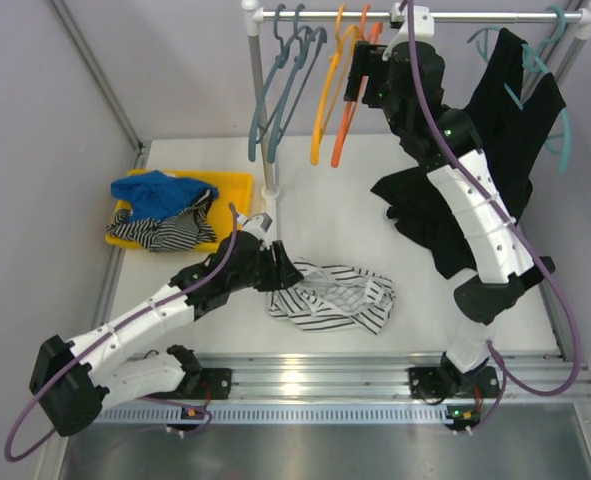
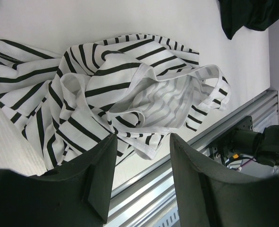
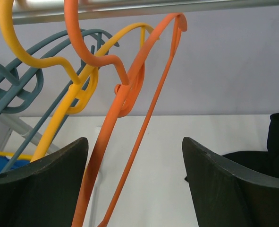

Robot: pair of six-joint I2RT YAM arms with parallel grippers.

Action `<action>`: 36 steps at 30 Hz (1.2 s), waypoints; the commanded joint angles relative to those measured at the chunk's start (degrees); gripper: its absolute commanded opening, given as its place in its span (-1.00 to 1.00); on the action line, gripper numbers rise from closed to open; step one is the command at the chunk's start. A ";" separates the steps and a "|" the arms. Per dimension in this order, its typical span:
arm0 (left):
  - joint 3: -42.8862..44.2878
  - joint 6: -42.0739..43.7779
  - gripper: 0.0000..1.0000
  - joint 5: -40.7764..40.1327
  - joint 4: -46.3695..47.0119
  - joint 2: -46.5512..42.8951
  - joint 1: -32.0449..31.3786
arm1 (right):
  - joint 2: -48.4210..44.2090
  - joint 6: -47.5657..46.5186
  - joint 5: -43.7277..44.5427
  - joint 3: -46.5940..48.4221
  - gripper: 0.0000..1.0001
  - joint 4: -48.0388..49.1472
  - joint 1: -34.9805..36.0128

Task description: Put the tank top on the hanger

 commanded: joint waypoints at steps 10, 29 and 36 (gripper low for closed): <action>-0.58 0.87 0.07 0.14 1.88 -0.03 0.15 | -0.04 -3.29 2.25 3.42 0.44 -0.41 2.03; -0.41 0.96 0.07 0.50 2.23 0.68 0.15 | 1.10 -4.69 3.49 2.54 0.12 -2.52 2.39; -0.58 0.87 0.07 0.23 1.97 0.33 0.15 | -0.13 -5.66 4.54 0.87 0.01 -1.38 2.30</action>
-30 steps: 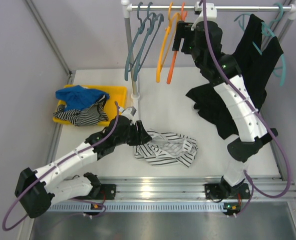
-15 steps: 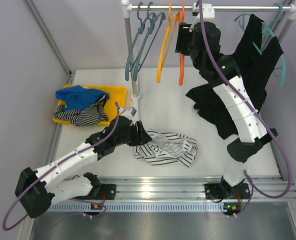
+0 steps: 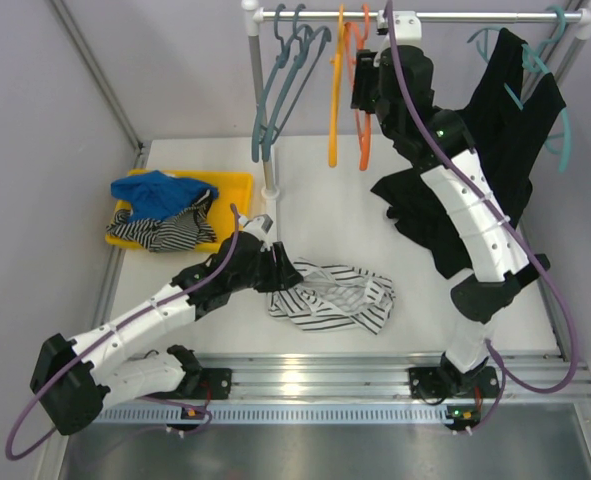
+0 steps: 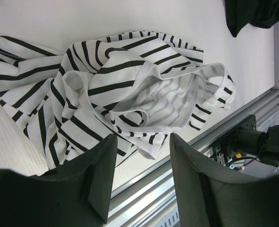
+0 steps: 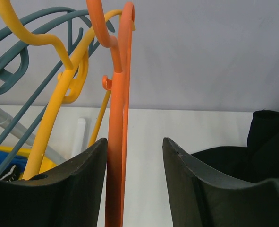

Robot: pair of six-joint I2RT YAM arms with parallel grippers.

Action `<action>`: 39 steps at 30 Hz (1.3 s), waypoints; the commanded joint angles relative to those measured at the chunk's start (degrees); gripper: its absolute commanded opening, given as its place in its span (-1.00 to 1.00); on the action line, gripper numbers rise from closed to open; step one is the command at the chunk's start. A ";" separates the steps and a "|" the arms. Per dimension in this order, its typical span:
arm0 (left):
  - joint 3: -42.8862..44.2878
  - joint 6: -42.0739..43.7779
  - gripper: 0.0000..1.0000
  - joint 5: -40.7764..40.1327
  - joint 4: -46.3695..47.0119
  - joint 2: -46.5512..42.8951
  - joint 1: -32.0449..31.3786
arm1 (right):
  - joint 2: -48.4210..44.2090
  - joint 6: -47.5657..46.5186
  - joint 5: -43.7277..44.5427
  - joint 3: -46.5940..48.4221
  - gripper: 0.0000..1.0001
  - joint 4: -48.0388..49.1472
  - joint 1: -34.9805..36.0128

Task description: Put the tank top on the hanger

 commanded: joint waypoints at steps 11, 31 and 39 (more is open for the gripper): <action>-0.08 0.61 0.07 0.41 2.14 0.22 0.15 | -1.57 -1.75 -1.15 -0.20 -0.20 -1.05 0.72; 0.18 0.52 0.06 0.32 2.05 0.92 0.15 | -2.98 0.18 -6.69 0.06 -1.00 -2.29 -2.44; 0.62 0.70 0.06 0.50 1.97 1.54 0.15 | -5.52 -1.14 -3.61 -0.73 -1.00 2.98 -2.53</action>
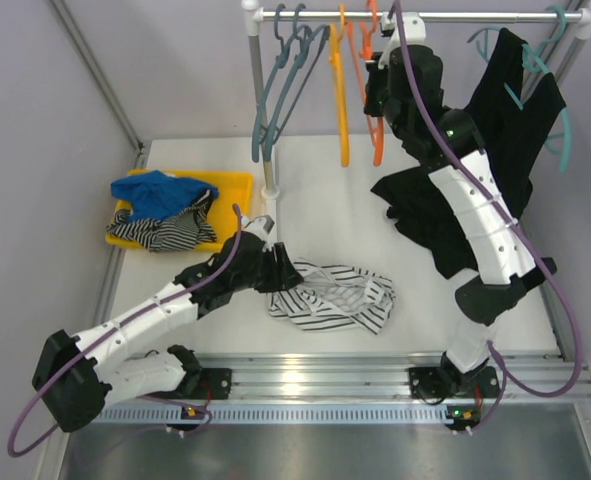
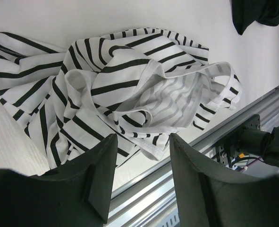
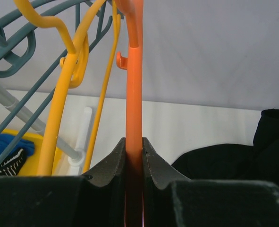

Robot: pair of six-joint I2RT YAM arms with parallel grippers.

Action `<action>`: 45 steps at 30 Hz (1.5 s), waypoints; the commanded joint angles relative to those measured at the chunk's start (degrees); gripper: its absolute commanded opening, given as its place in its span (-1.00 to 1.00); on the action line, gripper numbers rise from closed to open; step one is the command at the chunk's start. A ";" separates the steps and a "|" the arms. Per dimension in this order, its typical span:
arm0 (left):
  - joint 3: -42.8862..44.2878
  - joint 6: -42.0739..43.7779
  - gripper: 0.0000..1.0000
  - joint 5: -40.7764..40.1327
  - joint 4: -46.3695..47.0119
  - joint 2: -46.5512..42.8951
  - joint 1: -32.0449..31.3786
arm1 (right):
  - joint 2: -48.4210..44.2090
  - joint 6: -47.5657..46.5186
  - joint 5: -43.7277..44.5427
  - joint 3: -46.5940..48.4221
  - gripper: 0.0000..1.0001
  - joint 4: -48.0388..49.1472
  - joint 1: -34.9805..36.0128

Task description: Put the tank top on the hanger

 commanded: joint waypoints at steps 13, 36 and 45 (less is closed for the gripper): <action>0.54 0.79 0.07 0.56 1.97 0.77 0.15 | -10.14 -0.76 2.95 -8.33 -1.00 10.45 -0.78; 0.98 0.61 0.06 2.67 0.65 3.15 0.07 | -41.68 9.86 -8.37 -43.91 -1.00 5.21 -0.78; -0.60 -2.02 -0.10 3.38 -0.23 2.44 -2.91 | -62.26 15.93 -26.92 -67.21 -1.00 -4.38 -0.78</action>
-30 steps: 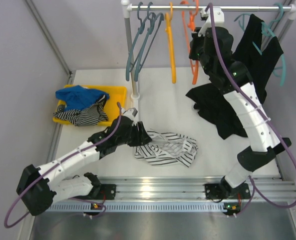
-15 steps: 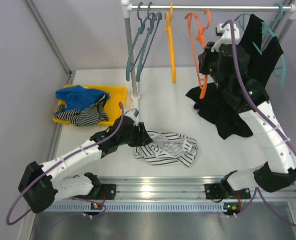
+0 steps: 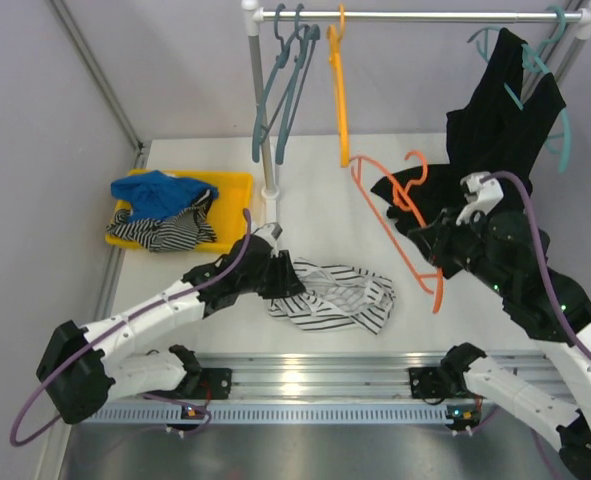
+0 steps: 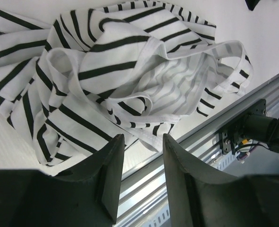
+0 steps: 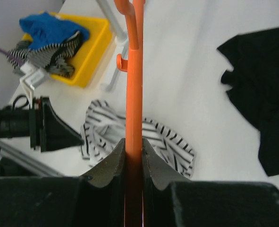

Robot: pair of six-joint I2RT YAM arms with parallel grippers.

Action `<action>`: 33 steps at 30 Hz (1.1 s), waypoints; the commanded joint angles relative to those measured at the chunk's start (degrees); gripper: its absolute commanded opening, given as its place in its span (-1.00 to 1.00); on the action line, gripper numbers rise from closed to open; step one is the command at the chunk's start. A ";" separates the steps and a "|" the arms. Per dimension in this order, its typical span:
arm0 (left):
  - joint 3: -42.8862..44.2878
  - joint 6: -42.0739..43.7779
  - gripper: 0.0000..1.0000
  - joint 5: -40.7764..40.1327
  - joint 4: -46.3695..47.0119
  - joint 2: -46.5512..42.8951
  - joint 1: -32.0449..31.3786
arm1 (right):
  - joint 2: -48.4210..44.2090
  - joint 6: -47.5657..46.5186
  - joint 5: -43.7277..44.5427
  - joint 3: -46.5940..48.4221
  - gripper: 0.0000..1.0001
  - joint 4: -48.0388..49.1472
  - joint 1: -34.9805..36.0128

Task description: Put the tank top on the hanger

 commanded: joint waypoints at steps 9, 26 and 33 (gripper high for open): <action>-1.53 -5.34 -0.29 -1.90 4.95 3.16 -7.56 | -10.81 5.13 -12.41 -12.01 -1.00 -8.32 -0.52; -3.64 -7.37 -0.31 -9.02 9.78 5.36 -8.09 | -9.14 2.49 -18.91 -9.20 -1.00 -10.35 -0.52; -3.38 -6.49 -1.00 -12.62 7.07 0.90 -8.09 | -7.65 0.29 -21.38 -7.62 -1.00 -13.24 -0.52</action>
